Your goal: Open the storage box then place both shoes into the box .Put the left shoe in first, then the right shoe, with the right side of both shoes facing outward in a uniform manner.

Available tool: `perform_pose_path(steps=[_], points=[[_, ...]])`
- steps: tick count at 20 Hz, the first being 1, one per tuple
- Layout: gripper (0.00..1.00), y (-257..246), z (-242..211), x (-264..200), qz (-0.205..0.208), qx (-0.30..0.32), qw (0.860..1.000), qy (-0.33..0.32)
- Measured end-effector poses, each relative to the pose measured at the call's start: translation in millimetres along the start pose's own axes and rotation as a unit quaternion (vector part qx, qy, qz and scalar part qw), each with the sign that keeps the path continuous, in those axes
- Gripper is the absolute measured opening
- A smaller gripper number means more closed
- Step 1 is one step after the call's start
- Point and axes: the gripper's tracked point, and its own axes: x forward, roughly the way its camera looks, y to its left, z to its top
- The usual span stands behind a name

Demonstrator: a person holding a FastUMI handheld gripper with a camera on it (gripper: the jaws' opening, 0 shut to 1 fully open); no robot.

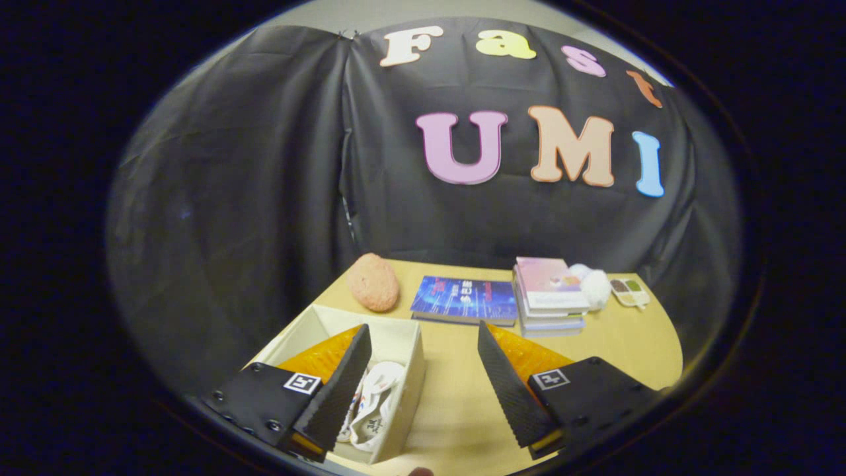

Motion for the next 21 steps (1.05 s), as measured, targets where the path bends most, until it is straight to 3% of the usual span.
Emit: perform_pose_path(steps=[5, 12, 21], points=[[1.00, -66, 45, -28, -0.032, -0.023, 0.997, -0.066], [1.00, -136, 93, -71, -0.069, -0.004, 0.989, -0.132], [1.00, -194, 95, -98, -0.086, 0.015, 0.984, -0.158]])
